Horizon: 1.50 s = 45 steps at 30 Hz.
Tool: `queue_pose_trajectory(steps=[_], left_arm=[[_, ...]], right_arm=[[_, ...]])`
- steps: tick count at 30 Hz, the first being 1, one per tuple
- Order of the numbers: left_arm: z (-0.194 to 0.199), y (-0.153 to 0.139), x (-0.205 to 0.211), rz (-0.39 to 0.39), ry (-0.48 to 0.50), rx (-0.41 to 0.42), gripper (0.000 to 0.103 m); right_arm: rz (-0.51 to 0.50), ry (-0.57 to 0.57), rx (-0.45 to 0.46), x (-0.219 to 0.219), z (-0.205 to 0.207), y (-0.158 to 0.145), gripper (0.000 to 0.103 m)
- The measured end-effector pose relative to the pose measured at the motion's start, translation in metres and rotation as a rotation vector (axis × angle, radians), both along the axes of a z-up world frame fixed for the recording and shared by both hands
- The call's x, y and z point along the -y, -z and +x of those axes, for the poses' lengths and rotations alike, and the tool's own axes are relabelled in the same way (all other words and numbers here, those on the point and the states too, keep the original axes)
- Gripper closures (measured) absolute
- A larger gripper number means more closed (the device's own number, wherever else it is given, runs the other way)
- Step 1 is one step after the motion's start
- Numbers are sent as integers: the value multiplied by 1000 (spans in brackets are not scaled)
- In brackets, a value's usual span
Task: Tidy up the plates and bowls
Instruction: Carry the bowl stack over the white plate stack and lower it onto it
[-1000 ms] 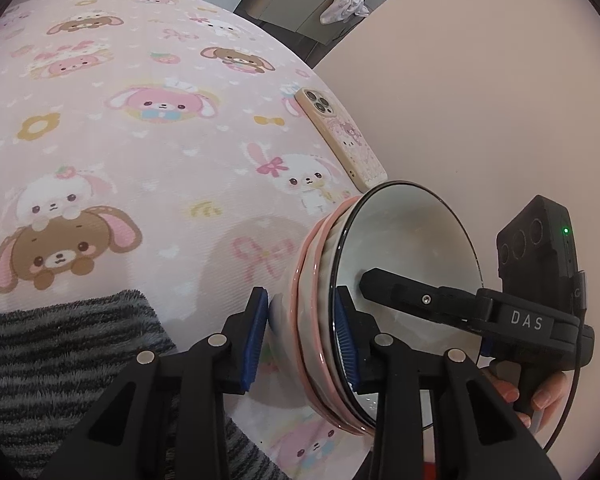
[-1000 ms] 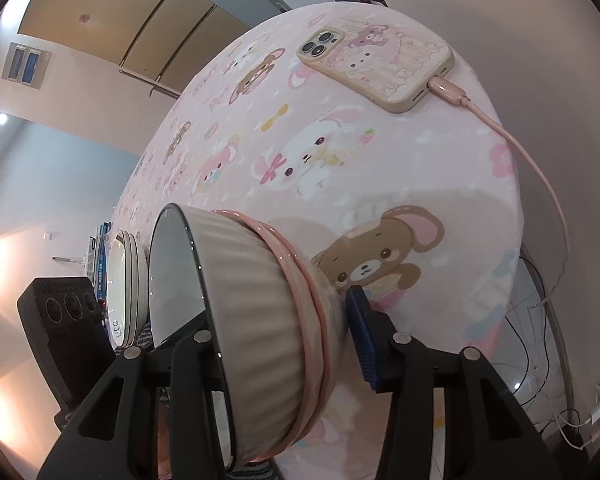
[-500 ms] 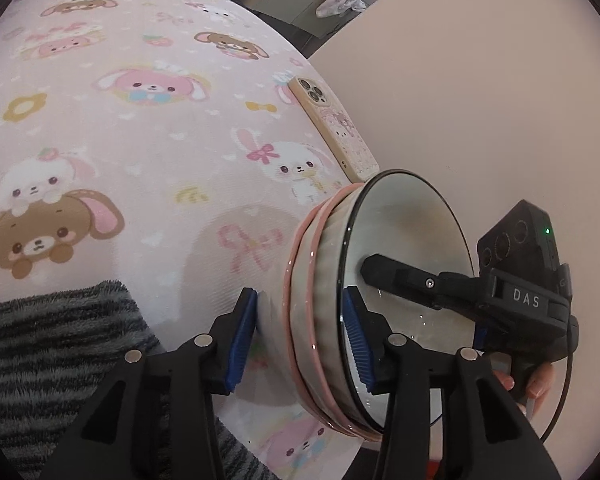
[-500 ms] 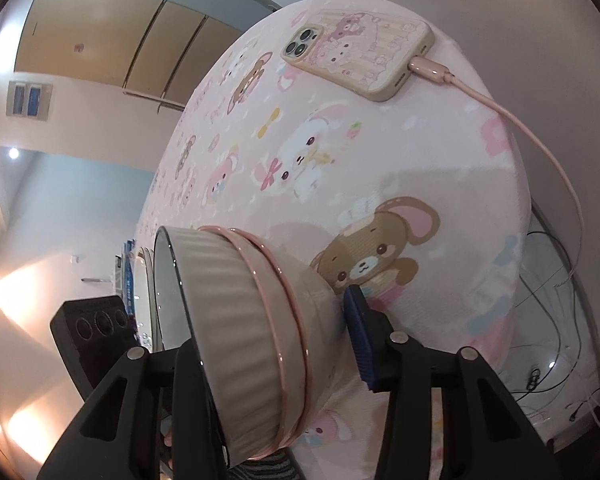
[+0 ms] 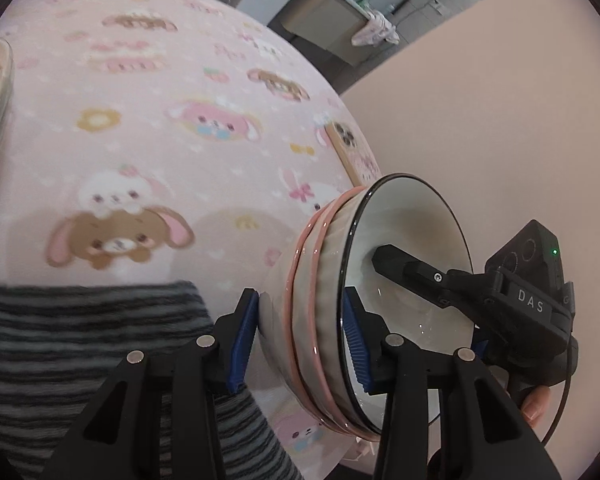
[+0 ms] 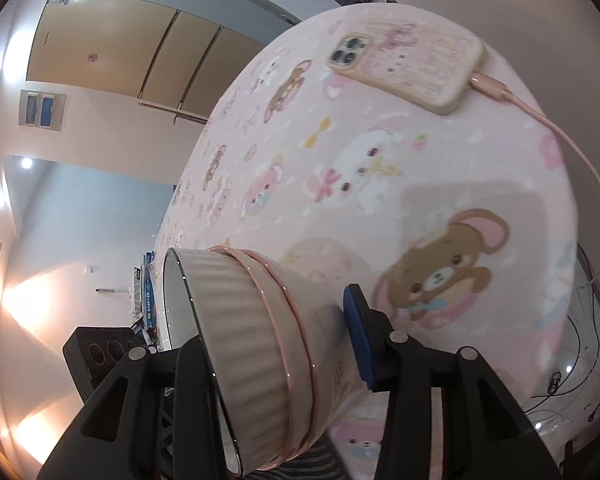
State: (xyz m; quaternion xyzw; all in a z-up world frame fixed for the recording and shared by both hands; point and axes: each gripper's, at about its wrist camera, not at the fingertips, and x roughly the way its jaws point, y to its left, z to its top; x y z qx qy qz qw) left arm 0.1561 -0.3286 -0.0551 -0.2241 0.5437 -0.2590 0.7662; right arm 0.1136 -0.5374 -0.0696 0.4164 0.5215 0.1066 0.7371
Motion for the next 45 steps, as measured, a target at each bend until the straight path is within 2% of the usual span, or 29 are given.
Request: queue_pose_trajectory(steps=[8, 14, 18, 22, 25, 28, 36, 40, 42, 45], left_arm=[[12, -32, -53, 5, -89, 21, 59], [20, -52, -128, 6, -224, 35, 59], [20, -68, -176, 27, -287, 61, 59], [17, -73, -231, 59, -376, 55, 59], [15, -69, -258, 97, -427, 47, 59], [24, -59, -277, 111, -428, 15, 56], [36, -31, -305, 84, -428, -39, 55], [46, -20, -302, 56, -397, -64, 55], [50, -15, -300, 47, -383, -77, 55], [56, -11, -294, 75, -369, -84, 55]], right_arm=[[-58, -77, 56, -54, 29, -41, 62], [-47, -160, 60, -124, 60, -56, 62], [-34, -239, 104, -180, 80, -68, 62], [14, -322, 99, -237, 92, -66, 62], [7, -364, 86, -277, 99, -60, 62], [-22, -391, 67, -310, 102, -52, 62], [-49, -400, 12, -336, 113, -29, 62], [-73, -394, 1, -332, 117, -24, 62], [-118, -408, 0, -333, 117, -23, 60], [-138, -407, -17, -333, 121, -16, 60]])
